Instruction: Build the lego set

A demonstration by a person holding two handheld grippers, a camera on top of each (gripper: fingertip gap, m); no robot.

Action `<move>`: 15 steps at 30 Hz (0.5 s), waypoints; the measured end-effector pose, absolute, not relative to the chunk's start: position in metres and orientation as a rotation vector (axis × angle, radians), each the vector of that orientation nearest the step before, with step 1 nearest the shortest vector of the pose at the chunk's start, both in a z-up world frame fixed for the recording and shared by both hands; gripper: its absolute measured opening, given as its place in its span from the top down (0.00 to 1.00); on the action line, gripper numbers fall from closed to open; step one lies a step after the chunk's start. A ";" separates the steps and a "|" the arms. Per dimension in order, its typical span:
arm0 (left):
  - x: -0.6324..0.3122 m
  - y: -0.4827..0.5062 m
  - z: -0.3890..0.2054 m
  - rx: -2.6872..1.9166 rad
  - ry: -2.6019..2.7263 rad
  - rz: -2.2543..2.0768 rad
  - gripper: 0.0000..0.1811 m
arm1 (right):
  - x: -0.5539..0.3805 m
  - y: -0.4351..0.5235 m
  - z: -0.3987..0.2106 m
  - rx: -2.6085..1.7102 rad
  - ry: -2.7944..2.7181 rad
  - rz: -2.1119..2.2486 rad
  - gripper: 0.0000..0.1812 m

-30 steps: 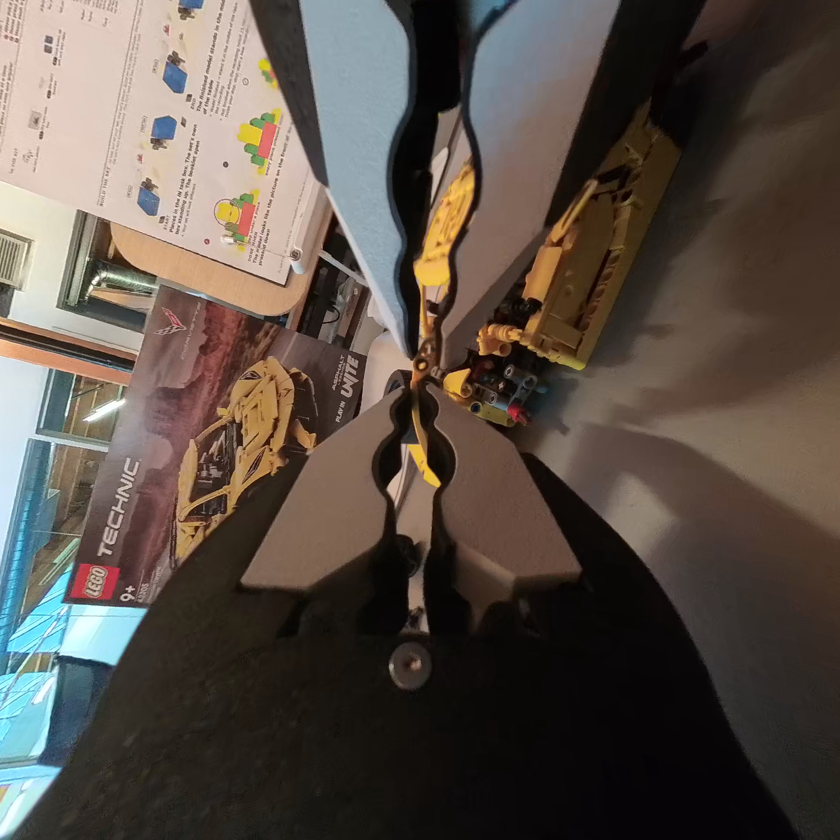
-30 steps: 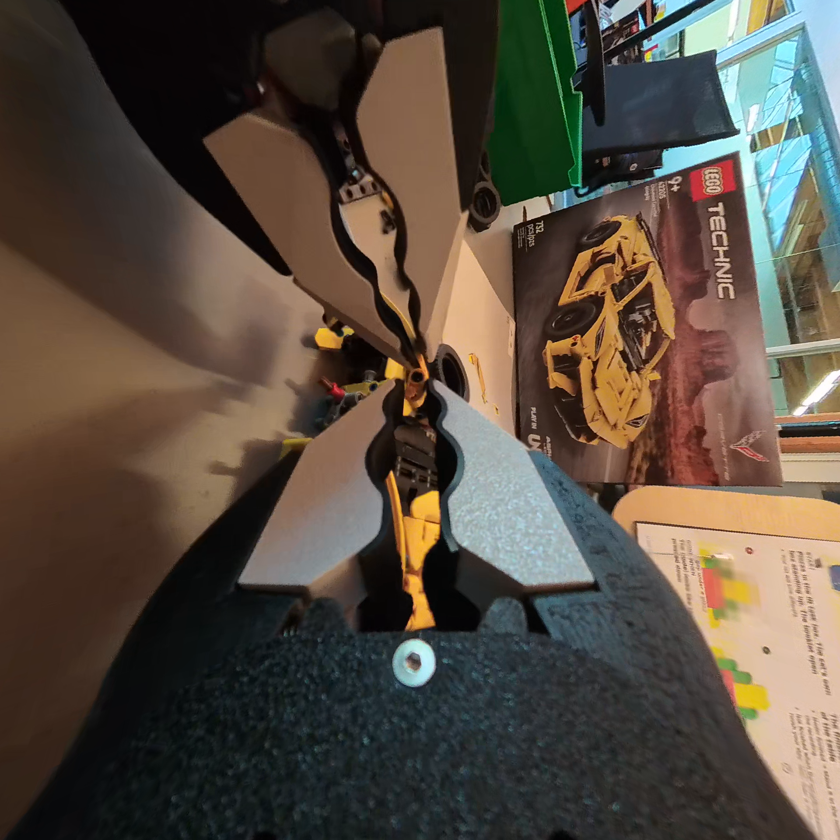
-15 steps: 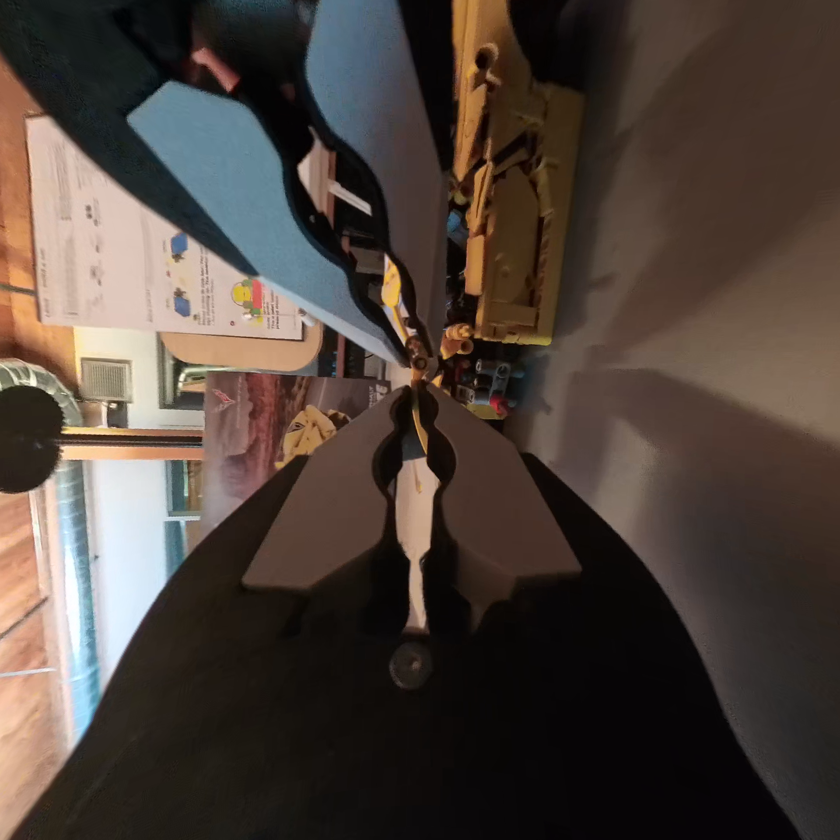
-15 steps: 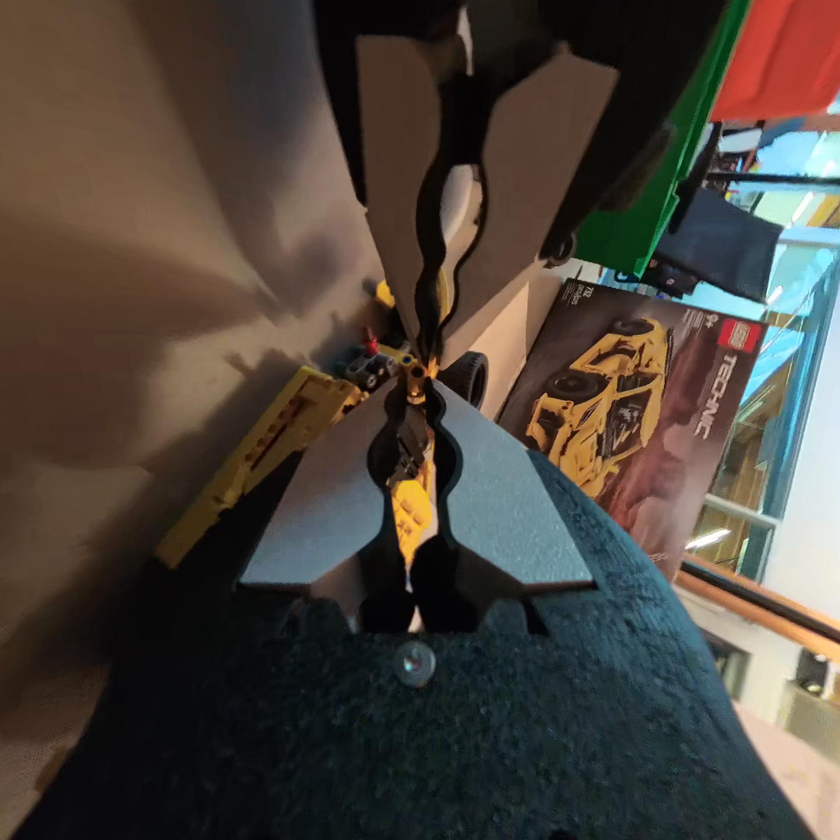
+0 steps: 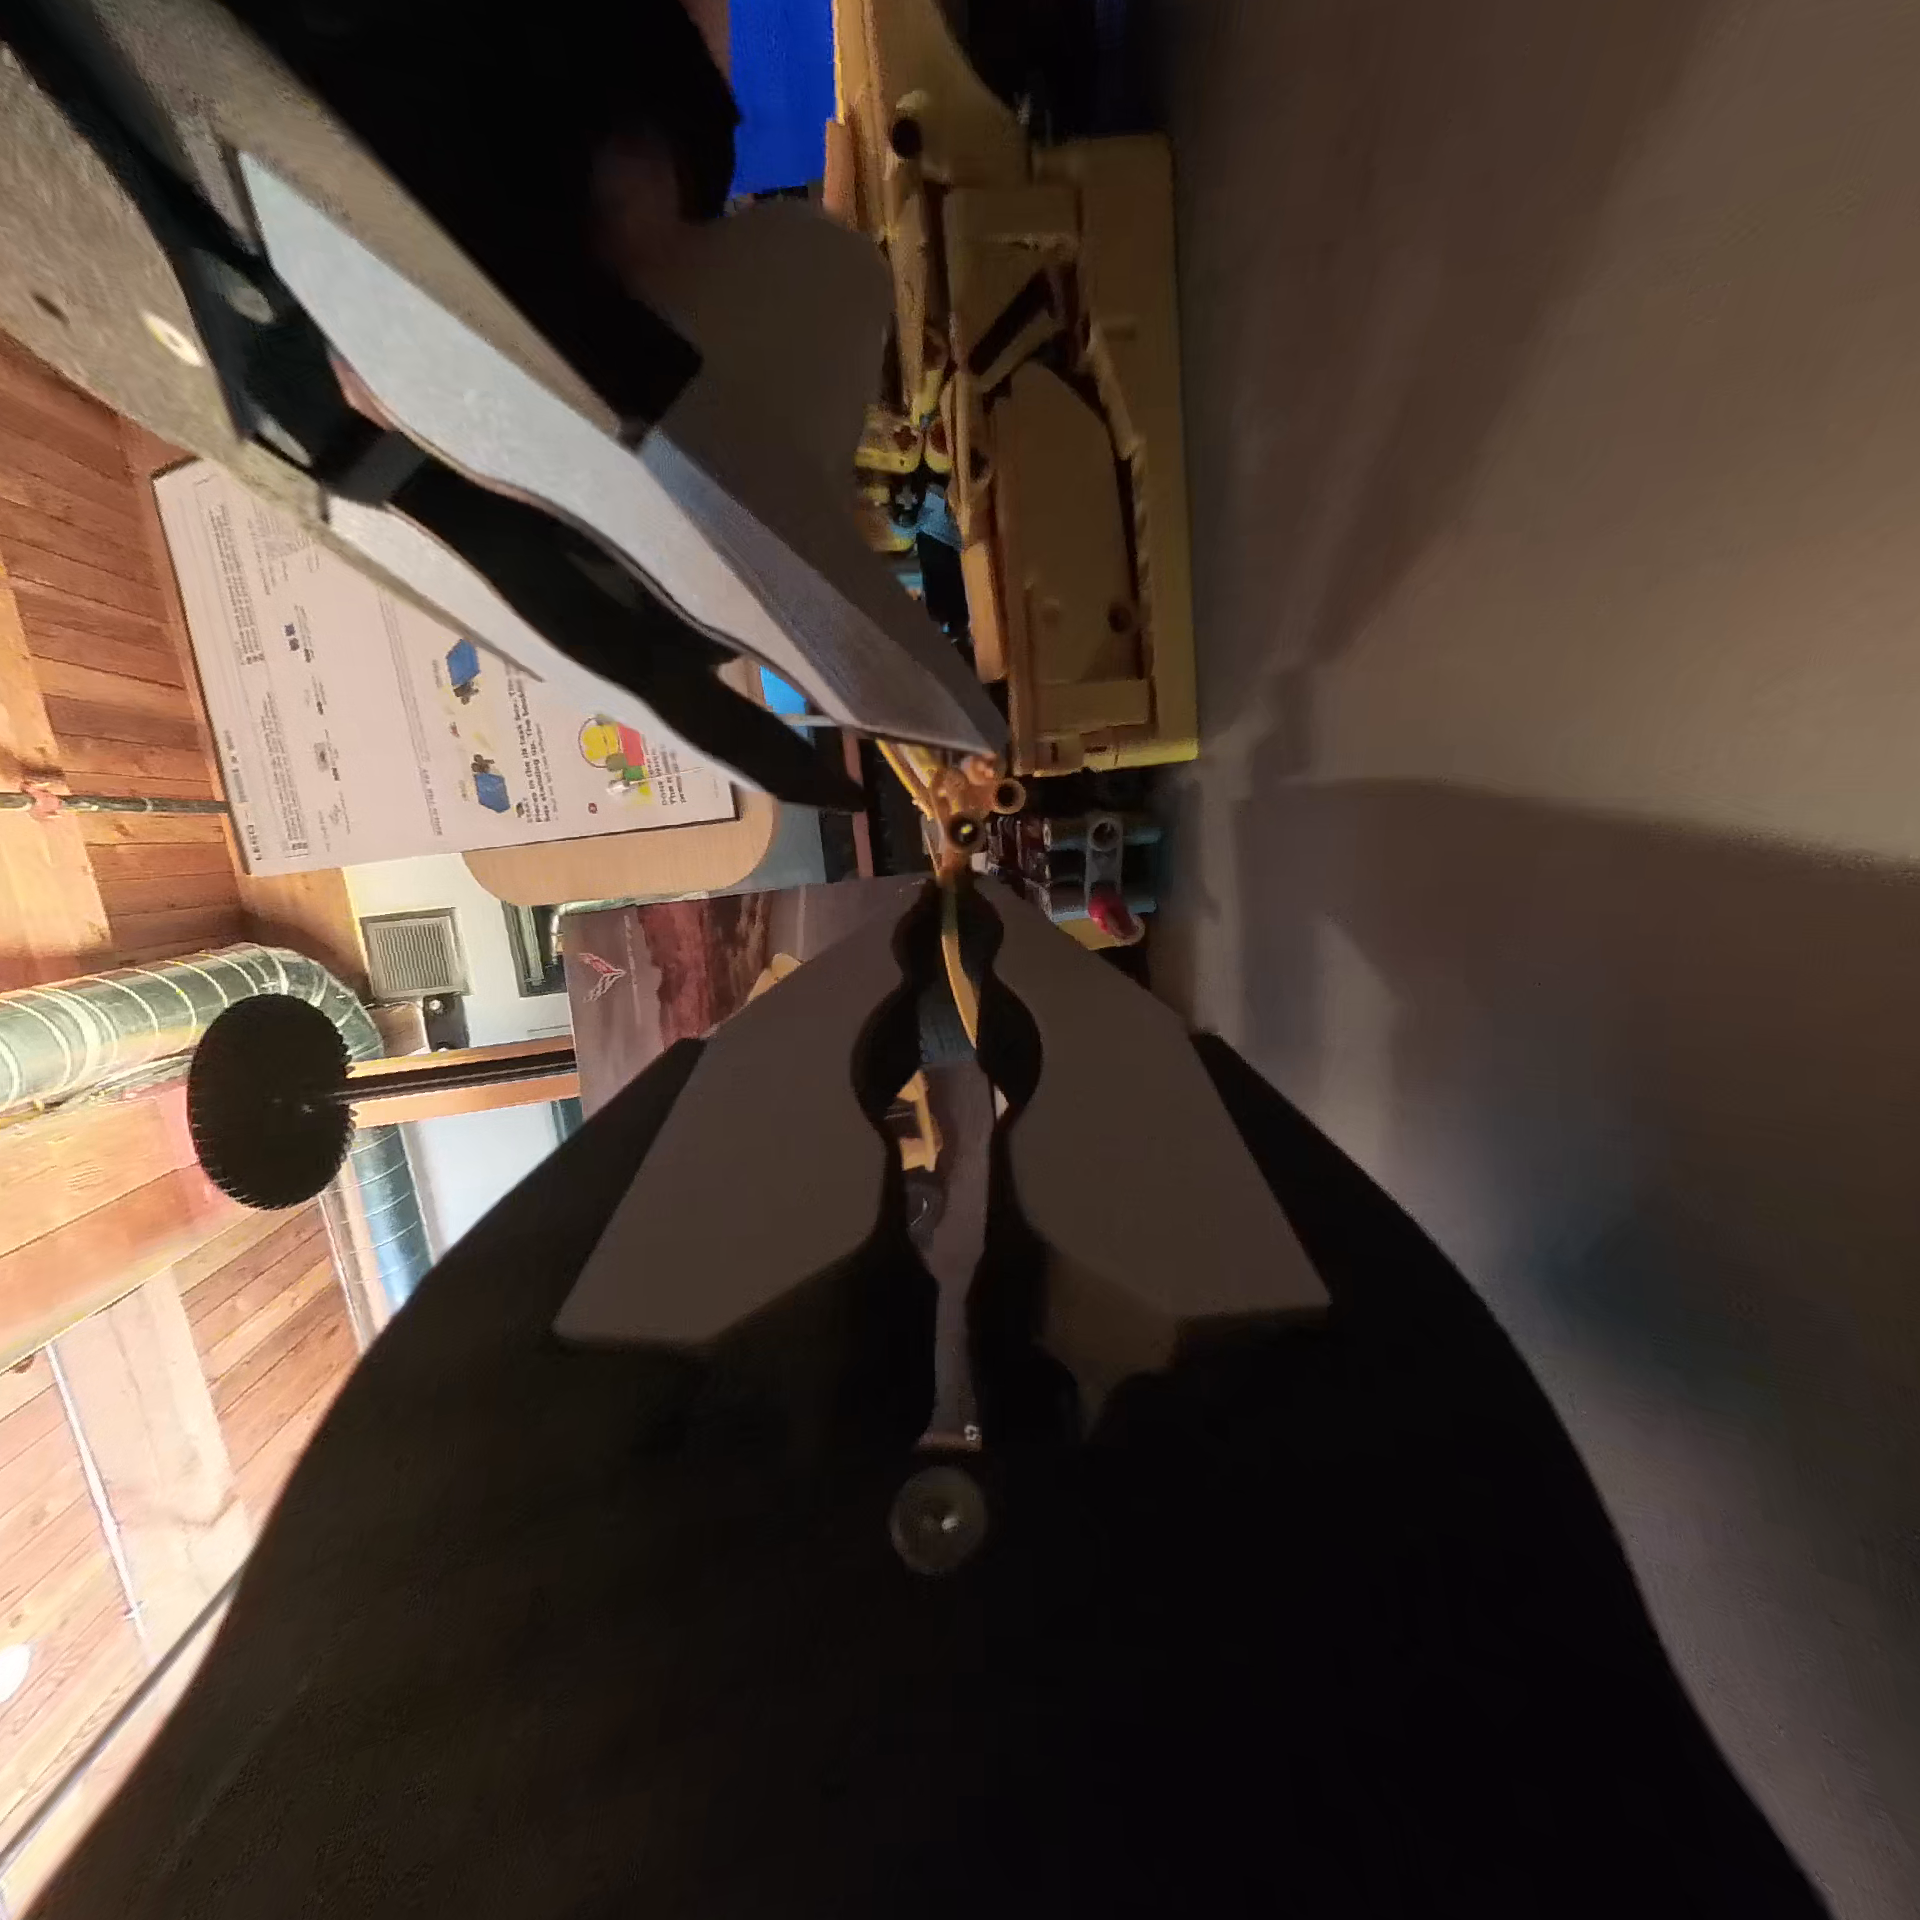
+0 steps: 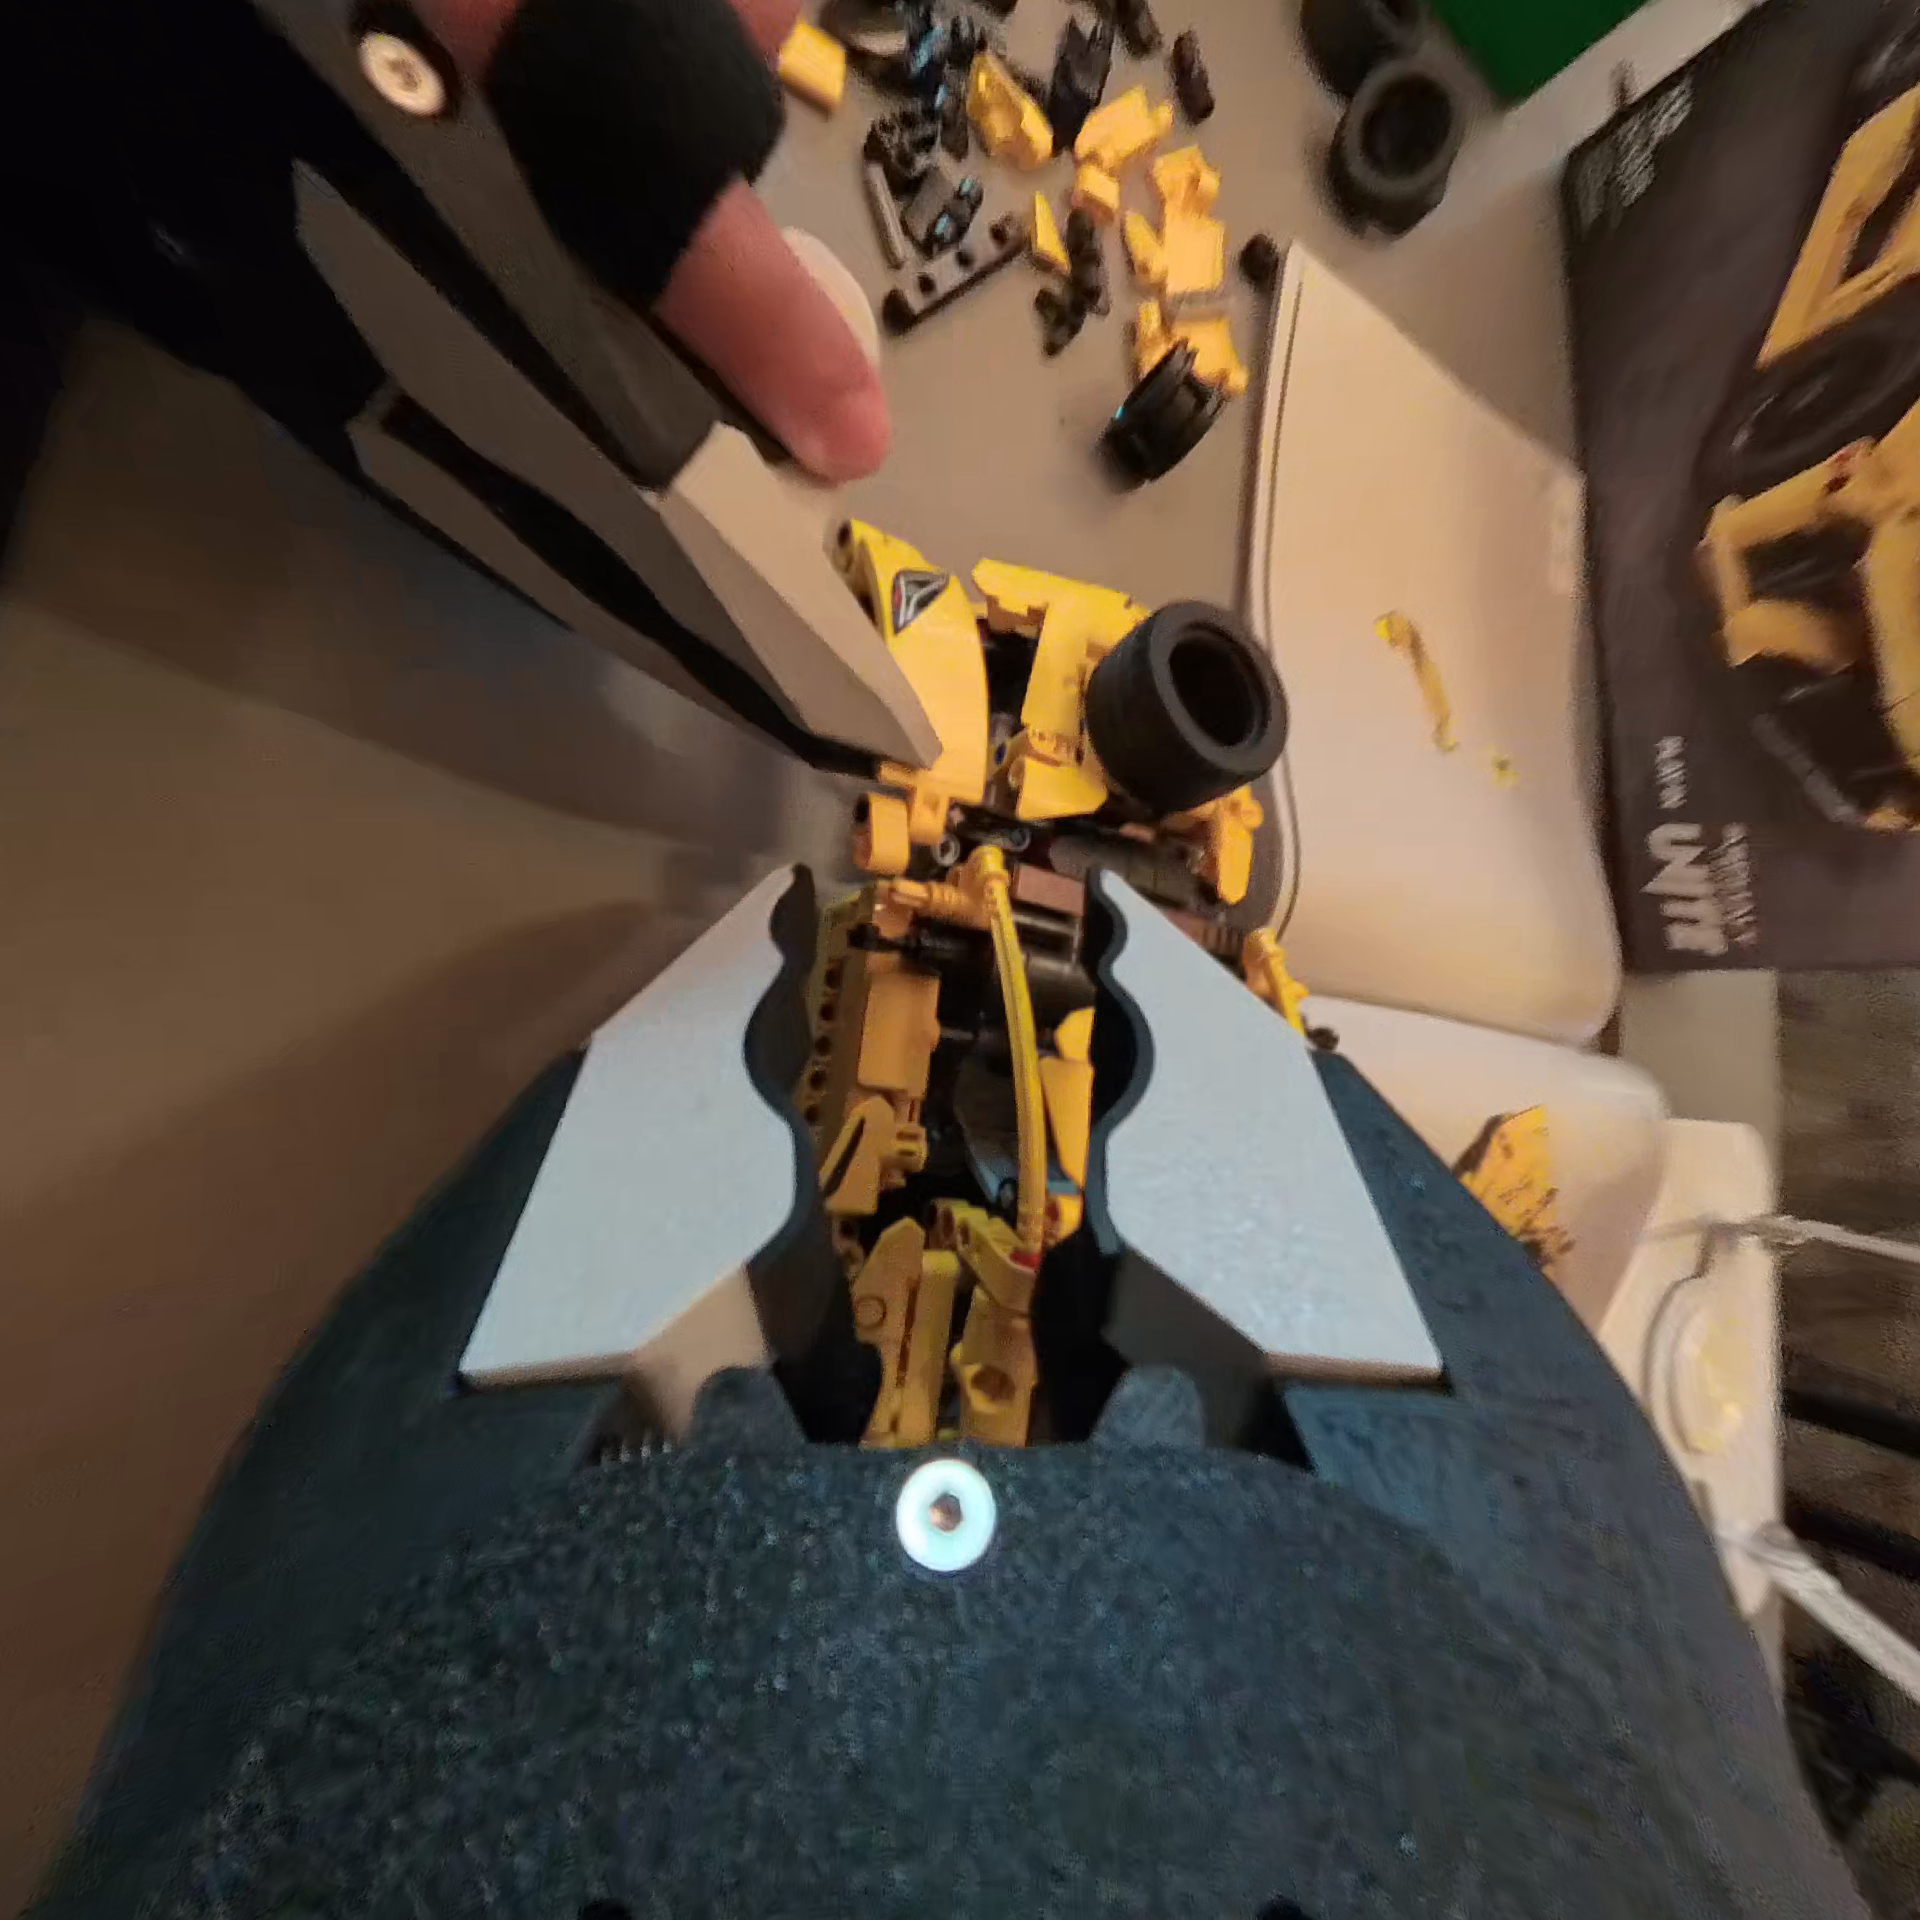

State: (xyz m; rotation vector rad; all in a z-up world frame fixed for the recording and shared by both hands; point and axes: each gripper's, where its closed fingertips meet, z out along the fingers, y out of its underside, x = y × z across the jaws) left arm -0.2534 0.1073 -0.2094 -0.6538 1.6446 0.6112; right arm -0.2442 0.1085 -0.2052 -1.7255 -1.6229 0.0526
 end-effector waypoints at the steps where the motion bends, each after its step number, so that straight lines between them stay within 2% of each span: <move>1: -0.253 0.108 -0.210 -0.647 1.651 0.617 0.99 | -0.241 0.111 -0.207 -1.763 -1.626 0.061 0.73; 9: -0.250 0.110 -0.213 -0.561 1.673 0.680 0.99 | -0.243 0.110 -0.211 -1.906 -1.638 0.293 0.80; 13: -0.249 0.109 -0.215 -0.536 1.685 0.699 0.99 | -0.243 0.110 -0.214 -1.956 -1.630 0.287 0.76; 15: -0.249 0.110 -0.215 -0.549 1.682 0.698 0.99 | -0.242 0.112 -0.214 -1.963 -1.625 0.259 0.77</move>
